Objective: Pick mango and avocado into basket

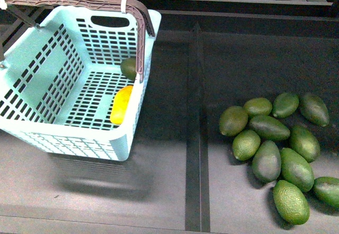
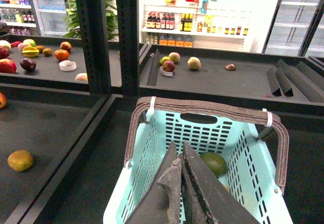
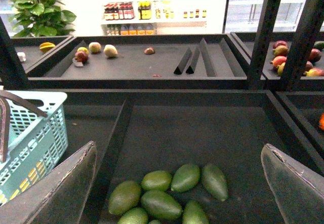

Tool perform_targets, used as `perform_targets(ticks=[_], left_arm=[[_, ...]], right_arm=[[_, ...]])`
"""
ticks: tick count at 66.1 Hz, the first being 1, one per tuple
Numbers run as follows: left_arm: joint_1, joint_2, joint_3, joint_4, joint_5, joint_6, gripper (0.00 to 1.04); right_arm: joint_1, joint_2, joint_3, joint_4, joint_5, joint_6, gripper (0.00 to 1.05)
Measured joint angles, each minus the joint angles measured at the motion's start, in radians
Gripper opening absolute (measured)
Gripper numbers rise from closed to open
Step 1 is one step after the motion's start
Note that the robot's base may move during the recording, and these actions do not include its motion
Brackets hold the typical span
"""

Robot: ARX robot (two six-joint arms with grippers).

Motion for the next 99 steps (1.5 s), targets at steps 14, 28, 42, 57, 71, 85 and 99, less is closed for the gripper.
perform_targets(ticks=[14,28,42,57,71,85,99], left_arm=[[0.000,-0.154,0.000,-0.145,0.000,0.000,0.02],[0.000,-0.269,0.000,-0.258,0.000,0.000,0.02],[0.000,-0.344,0.000,-0.333,0.000,0.000,0.02],[0.000,-0.533,0.000,-0.529,0.000,0.001,0.02],[0.000,-0.539,0.000,-0.534,0.000,0.001,0.02],[0.000,-0.539,0.000,-0.534,0.000,0.001,0.02],[0.000,-0.539,0.000,-0.534,0.000,0.000,0.21]], right_arm=[[0.000,0.000,0.000,0.000,0.000,0.000,0.96],[0.000,0.000,0.000,0.000,0.000,0.000,0.96],[0.000,0.000,0.000,0.000,0.000,0.000,0.96],[0.000,0.000,0.000,0.000,0.000,0.000,0.96],[0.000,0.000,0.000,0.000,0.000,0.000,0.96],[0.000,0.000,0.000,0.000,0.000,0.000,0.96],[0.000,0.000,0.000,0.000,0.000,0.000,0.96]])
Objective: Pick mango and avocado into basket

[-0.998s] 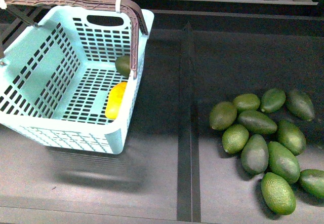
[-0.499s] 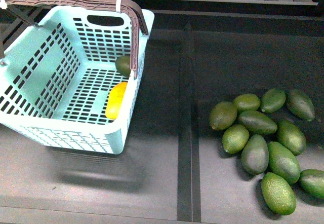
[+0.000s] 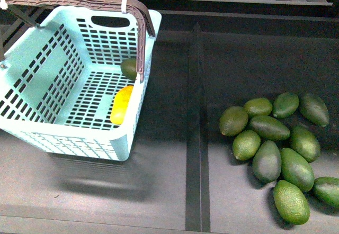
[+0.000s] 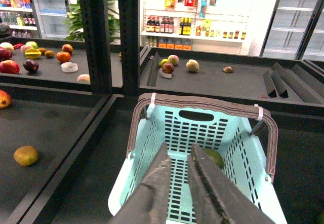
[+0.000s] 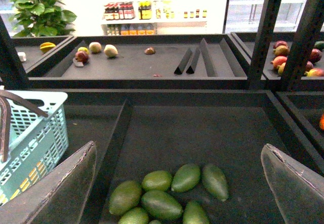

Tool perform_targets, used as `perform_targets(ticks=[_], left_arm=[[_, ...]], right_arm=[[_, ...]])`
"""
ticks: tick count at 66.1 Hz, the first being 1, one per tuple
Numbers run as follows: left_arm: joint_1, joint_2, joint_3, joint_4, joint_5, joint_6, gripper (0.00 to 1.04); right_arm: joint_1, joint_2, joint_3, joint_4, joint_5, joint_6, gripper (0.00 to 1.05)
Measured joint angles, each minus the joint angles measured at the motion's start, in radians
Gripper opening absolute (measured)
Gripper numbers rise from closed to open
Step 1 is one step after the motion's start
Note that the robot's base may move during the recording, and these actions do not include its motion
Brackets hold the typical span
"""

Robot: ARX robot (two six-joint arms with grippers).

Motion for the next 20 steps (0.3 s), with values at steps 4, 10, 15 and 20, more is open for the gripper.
perform_targets(ticks=[4,10,15,20], left_arm=[[0.000,0.000,0.000,0.000,0.000,0.000,0.41],[0.000,0.000,0.000,0.000,0.000,0.000,0.64],[0.000,0.000,0.000,0.000,0.000,0.000,0.84],[0.000,0.000,0.000,0.000,0.000,0.002,0.98]], right_arm=[[0.000,0.000,0.000,0.000,0.000,0.000,0.96],[0.000,0.000,0.000,0.000,0.000,0.000,0.96],[0.000,0.000,0.000,0.000,0.000,0.000,0.96],[0.000,0.000,0.000,0.000,0.000,0.000,0.96]])
